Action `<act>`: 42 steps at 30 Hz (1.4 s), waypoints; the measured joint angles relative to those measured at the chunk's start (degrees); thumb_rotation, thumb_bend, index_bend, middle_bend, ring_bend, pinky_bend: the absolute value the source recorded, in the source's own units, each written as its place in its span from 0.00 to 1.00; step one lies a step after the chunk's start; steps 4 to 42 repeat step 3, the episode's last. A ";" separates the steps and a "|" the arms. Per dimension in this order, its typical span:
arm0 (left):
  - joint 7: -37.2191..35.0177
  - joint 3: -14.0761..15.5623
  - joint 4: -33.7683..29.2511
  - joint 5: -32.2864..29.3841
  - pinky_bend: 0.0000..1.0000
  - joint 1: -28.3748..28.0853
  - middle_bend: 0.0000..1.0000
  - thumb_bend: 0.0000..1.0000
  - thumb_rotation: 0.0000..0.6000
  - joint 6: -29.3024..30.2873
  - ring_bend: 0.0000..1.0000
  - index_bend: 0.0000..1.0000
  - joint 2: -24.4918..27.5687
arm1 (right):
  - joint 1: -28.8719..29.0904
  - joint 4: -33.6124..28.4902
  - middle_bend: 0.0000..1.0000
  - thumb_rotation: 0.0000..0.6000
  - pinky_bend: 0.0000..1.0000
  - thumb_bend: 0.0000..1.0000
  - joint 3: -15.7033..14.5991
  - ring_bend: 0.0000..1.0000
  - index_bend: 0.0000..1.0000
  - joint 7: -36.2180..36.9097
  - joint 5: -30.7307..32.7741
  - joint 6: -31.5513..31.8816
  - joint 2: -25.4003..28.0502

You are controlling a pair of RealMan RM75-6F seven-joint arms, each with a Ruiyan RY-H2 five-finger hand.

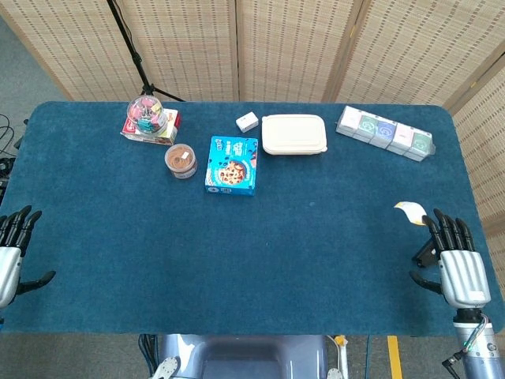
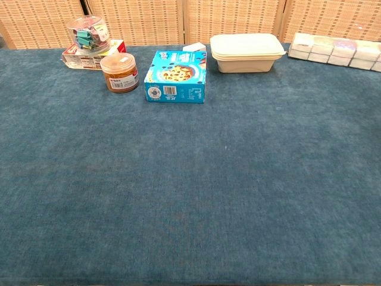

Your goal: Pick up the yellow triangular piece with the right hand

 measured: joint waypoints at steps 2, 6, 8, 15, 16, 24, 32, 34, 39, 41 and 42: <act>-0.13 0.03 0.17 0.27 0.00 0.10 0.00 0.00 1.00 0.16 0.00 0.00 -0.10 | -0.29 0.53 0.00 1.00 0.00 0.00 0.12 0.00 0.00 -0.13 -0.60 0.23 -0.29; -0.16 0.05 0.23 0.33 0.00 0.14 0.00 0.00 1.00 0.17 0.00 0.00 -0.09 | -0.47 0.89 0.00 1.00 0.00 0.00 0.32 0.00 0.00 -0.23 -0.79 0.53 -0.50; -0.16 0.05 0.23 0.33 0.00 0.14 0.00 0.00 1.00 0.17 0.00 0.00 -0.09 | -0.47 0.89 0.00 1.00 0.00 0.00 0.32 0.00 0.00 -0.23 -0.79 0.53 -0.50; -0.16 0.05 0.23 0.33 0.00 0.14 0.00 0.00 1.00 0.17 0.00 0.00 -0.09 | -0.47 0.89 0.00 1.00 0.00 0.00 0.32 0.00 0.00 -0.23 -0.79 0.53 -0.50; -0.16 0.05 0.23 0.33 0.00 0.14 0.00 0.00 1.00 0.17 0.00 0.00 -0.09 | -0.47 0.89 0.00 1.00 0.00 0.00 0.32 0.00 0.00 -0.23 -0.79 0.53 -0.50; -0.16 0.05 0.23 0.33 0.00 0.14 0.00 0.00 1.00 0.17 0.00 0.00 -0.09 | -0.47 0.89 0.00 1.00 0.00 0.00 0.32 0.00 0.00 -0.23 -0.79 0.53 -0.50; -0.16 0.05 0.23 0.33 0.00 0.14 0.00 0.00 1.00 0.17 0.00 0.00 -0.09 | -0.47 0.89 0.00 1.00 0.00 0.00 0.32 0.00 0.00 -0.23 -0.79 0.53 -0.50; -0.16 0.05 0.23 0.33 0.00 0.14 0.00 0.00 1.00 0.17 0.00 0.00 -0.09 | -0.47 0.89 0.00 1.00 0.00 0.00 0.32 0.00 0.00 -0.23 -0.79 0.53 -0.50; -0.16 0.05 0.23 0.33 0.00 0.14 0.00 0.00 1.00 0.17 0.00 0.00 -0.09 | -0.47 0.89 0.00 1.00 0.00 0.00 0.32 0.00 0.00 -0.23 -0.79 0.53 -0.50; -0.16 0.05 0.23 0.33 0.00 0.14 0.00 0.00 1.00 0.17 0.00 0.00 -0.09 | -0.47 0.89 0.00 1.00 0.00 0.00 0.32 0.00 0.00 -0.23 -0.79 0.53 -0.50; -0.16 0.05 0.23 0.33 0.00 0.14 0.00 0.00 1.00 0.17 0.00 0.00 -0.09 | -0.47 0.89 0.00 1.00 0.00 0.00 0.32 0.00 0.00 -0.23 -0.79 0.53 -0.50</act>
